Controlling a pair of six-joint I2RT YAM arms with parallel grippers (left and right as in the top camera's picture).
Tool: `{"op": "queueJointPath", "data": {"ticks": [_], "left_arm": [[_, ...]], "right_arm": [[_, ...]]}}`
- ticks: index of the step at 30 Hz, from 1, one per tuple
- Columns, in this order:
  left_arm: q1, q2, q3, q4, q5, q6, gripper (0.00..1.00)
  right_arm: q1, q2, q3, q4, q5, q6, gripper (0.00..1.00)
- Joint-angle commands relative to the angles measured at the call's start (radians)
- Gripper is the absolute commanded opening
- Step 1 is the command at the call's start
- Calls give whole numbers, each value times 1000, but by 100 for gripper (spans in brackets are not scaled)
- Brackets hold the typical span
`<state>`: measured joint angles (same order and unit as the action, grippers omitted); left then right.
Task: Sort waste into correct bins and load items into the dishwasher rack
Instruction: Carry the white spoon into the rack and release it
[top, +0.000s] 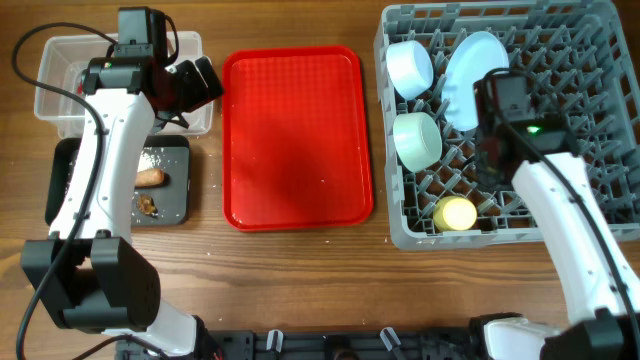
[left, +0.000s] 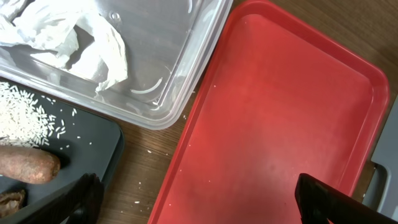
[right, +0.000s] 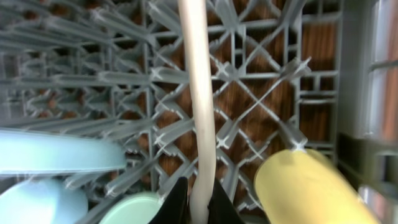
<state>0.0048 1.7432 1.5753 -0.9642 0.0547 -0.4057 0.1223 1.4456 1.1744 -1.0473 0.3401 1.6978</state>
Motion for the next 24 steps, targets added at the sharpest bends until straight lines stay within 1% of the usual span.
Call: {"op": "queueJointPath", "data": {"ticks": [1, 3, 5, 6, 8, 9, 10, 11, 13, 15, 16, 17, 18, 19, 20, 21, 24], "left_arm": [[-1, 11, -5, 2, 12, 1, 100], [-1, 11, -5, 2, 12, 1, 100], [-1, 11, -5, 2, 12, 1, 100], [-1, 11, -5, 2, 12, 1, 100], [-1, 11, -5, 2, 12, 1, 100], [-1, 11, -5, 2, 12, 1, 100], [-1, 11, -5, 2, 12, 1, 100], [-1, 11, -5, 2, 12, 1, 100], [-1, 11, -5, 2, 12, 1, 100], [-1, 11, -5, 2, 12, 1, 100], [-1, 11, -5, 2, 12, 1, 100], [-1, 11, -5, 2, 12, 1, 100], [-1, 11, -5, 2, 12, 1, 100], [-1, 11, -5, 2, 12, 1, 100], [-1, 11, -5, 2, 12, 1, 100], [-1, 11, -5, 2, 12, 1, 100], [-1, 11, -5, 2, 12, 1, 100]], "right_arm": [[-3, 50, -100, 138, -51, 97, 4], [-3, 85, -128, 241, -66, 60, 4], [-3, 111, -130, 259, -74, 56, 4], [-3, 115, -130, 259, -74, 56, 10], [-3, 109, -129, 247, -98, 51, 13], [-3, 101, -129, 245, -116, 2, 18], [-3, 81, -127, 246, -141, -84, 21], [-3, 55, -125, 246, -148, -128, 23], [-3, -21, -126, 256, -127, -159, 26], [-3, -134, -126, 300, -114, -327, 27], [-2, -250, -124, 321, -134, -512, 26], [-2, -320, -124, 356, -185, -705, 23], [-1, -403, -124, 389, -291, -956, 22], [-1, -472, -124, 395, -395, -1156, 25], [-1, -534, -124, 380, -477, -1296, 77], [-1, -585, -124, 349, -479, -1337, 100], [-1, -623, -124, 227, -476, -1328, 100]]}}
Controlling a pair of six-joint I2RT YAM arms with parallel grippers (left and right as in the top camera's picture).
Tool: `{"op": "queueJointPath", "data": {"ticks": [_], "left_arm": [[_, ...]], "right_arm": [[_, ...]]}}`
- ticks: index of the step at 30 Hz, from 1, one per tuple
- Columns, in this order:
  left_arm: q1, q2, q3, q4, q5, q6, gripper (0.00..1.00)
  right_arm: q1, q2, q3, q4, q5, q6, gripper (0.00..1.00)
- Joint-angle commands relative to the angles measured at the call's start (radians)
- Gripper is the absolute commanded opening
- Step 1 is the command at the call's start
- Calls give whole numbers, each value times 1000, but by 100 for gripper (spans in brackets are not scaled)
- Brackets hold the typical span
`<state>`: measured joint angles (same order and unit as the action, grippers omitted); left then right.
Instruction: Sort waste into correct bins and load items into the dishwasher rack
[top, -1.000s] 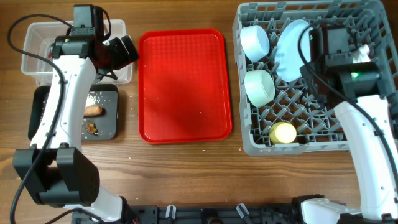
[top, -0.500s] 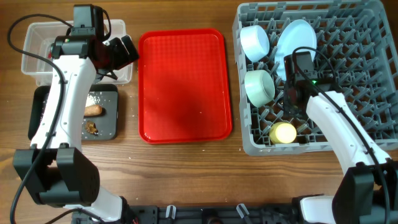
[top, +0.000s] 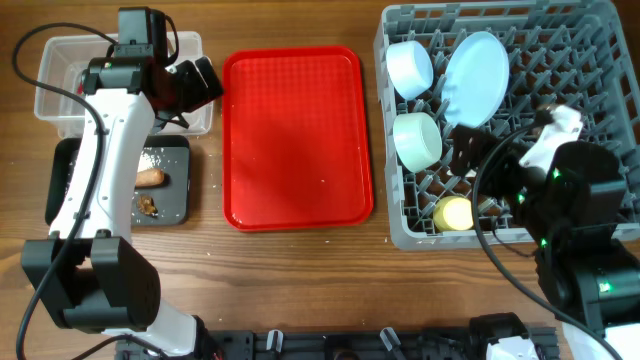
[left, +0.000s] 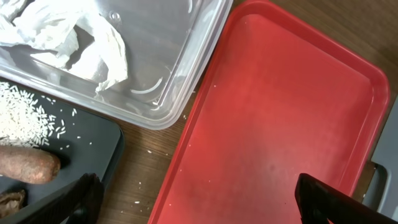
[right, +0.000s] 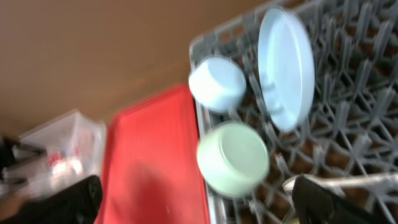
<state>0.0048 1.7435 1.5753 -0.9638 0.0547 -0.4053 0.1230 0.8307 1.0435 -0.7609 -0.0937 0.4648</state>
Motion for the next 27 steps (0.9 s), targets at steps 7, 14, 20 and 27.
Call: {"op": "queueJointPath", "data": {"ticks": [7, 14, 20, 27], "left_arm": [[-1, 11, -5, 2, 12, 1, 100], [-1, 11, -5, 2, 12, 1, 100], [-1, 11, -5, 2, 12, 1, 100], [-1, 11, -5, 2, 12, 1, 100]], "right_arm": [[-2, 89, 7, -109, -20, -95, 100], [-3, 79, -86, 300, -301, -662, 100], [-3, -265, -504, 653, -281, -642, 100], [-3, -763, -888, 803, -278, -645, 100]]}}
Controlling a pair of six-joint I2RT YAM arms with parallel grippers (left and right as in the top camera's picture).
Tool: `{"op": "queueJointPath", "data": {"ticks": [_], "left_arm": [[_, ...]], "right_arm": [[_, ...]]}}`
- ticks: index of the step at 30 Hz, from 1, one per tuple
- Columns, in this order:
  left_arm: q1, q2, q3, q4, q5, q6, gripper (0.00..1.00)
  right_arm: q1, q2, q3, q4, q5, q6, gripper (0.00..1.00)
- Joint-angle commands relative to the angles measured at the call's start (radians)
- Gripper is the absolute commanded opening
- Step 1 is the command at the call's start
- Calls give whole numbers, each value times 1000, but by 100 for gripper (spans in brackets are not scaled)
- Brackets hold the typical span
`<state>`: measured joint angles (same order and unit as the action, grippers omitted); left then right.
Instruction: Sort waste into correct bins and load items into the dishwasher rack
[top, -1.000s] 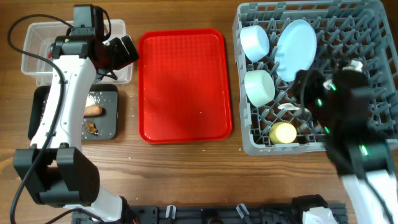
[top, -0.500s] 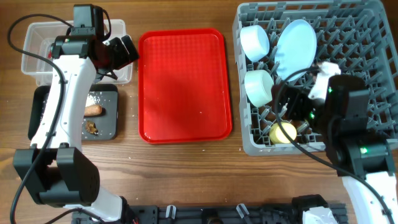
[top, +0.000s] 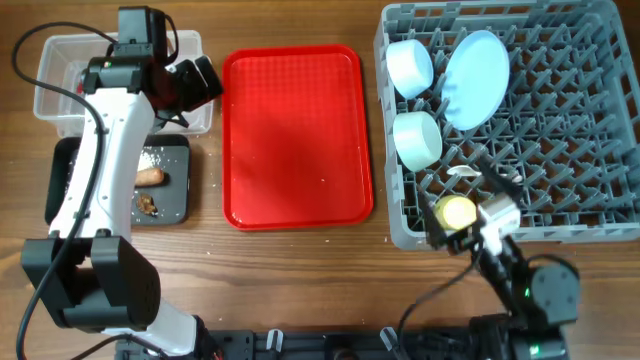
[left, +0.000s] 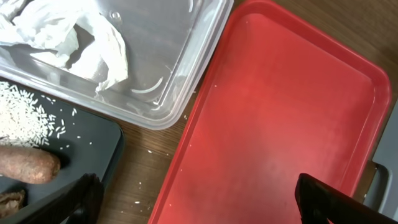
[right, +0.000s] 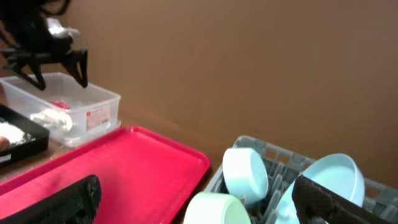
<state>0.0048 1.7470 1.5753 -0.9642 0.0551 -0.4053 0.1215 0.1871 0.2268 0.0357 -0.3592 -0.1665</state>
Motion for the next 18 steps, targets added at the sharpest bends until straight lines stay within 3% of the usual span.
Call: {"op": "queueJointPath", "data": {"ticks": [1, 6, 10, 18], "left_arm": [[-1, 7, -5, 2, 11, 1, 100], [-1, 7, -5, 2, 11, 1, 100], [-1, 7, -5, 2, 11, 1, 100], [-1, 7, -5, 2, 11, 1, 100]], "right_arm": [[-1, -152, -94, 8, -13, -13, 100], [0, -185, -162, 12, -11, -10, 100], [0, -185, -215, 27, 65, 135, 100], [2, -185, -222, -13, 119, 141, 100]]}}
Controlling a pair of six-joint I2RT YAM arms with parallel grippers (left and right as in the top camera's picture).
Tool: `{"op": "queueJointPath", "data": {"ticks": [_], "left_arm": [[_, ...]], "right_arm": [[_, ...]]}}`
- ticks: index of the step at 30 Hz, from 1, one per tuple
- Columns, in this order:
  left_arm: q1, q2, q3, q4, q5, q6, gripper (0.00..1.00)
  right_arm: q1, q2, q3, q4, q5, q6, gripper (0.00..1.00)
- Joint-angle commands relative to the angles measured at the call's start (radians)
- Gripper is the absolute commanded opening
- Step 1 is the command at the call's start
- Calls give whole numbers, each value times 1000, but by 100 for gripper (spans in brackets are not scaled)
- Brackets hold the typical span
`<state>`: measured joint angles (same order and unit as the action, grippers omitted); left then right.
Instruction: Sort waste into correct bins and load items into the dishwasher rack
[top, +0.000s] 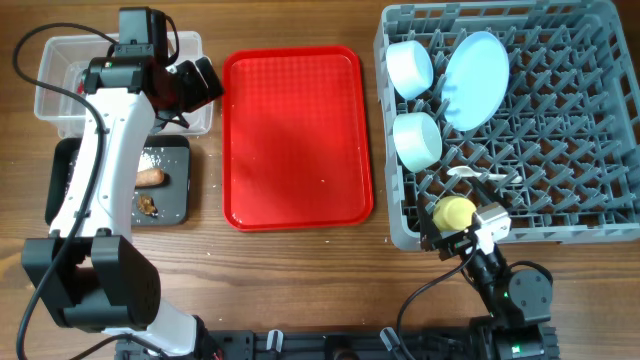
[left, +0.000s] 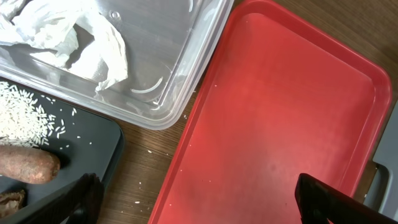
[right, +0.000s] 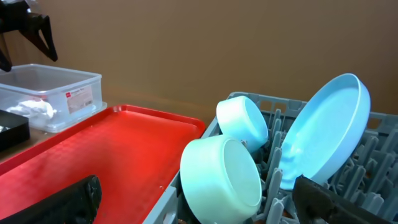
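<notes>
The grey dishwasher rack (top: 560, 232) holds a pale blue bowl (top: 410, 65), a blue plate (top: 475, 65), a green cup (top: 417, 140), a yellow cup (top: 455, 212) and a white spoon (top: 475, 175). My right gripper (top: 455, 232) sits low at the rack's front edge, open and empty, facing the green cup (right: 221, 180). My left gripper (top: 200, 80) hangs open between the clear bin (top: 60, 85) and the red tray (top: 297, 135), with nothing between its fingers (left: 74, 199).
Crumpled white paper (left: 68, 37) lies in the clear bin. A black tray (top: 170, 190) below it carries a sausage (top: 150, 178), scraps and spilled rice (left: 25, 115). The red tray has only crumbs on it. The right arm is folded at the table's front.
My right wrist has shifted a little closer to the rack, so the green cup and plate fill more of its view. The left arm has not moved.
My right gripper was shut on the spoon's handle, down inside the rack. Then it was open above the rack with the spoon lying in it. Later it was low at the table's front edge, where it stays. The left arm held still throughout.
</notes>
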<state>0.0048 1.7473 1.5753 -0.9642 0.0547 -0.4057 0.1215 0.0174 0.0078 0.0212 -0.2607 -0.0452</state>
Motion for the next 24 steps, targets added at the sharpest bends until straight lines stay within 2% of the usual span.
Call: {"op": "queueJointPath", "data": {"ticks": [1, 10, 15, 24], "left_arm": [[-1, 7, -5, 2, 12, 1, 100], [-1, 7, -5, 2, 16, 0, 100], [109, 7, -5, 5, 31, 1, 100], [114, 7, -5, 5, -26, 9, 100]], "right_arm": [[2, -14, -3, 1, 21, 19, 100], [2, -13, -3, 0, 21, 19, 100], [2, -13, -3, 0, 21, 19, 100], [2, -13, -3, 0, 21, 20, 100]]}}
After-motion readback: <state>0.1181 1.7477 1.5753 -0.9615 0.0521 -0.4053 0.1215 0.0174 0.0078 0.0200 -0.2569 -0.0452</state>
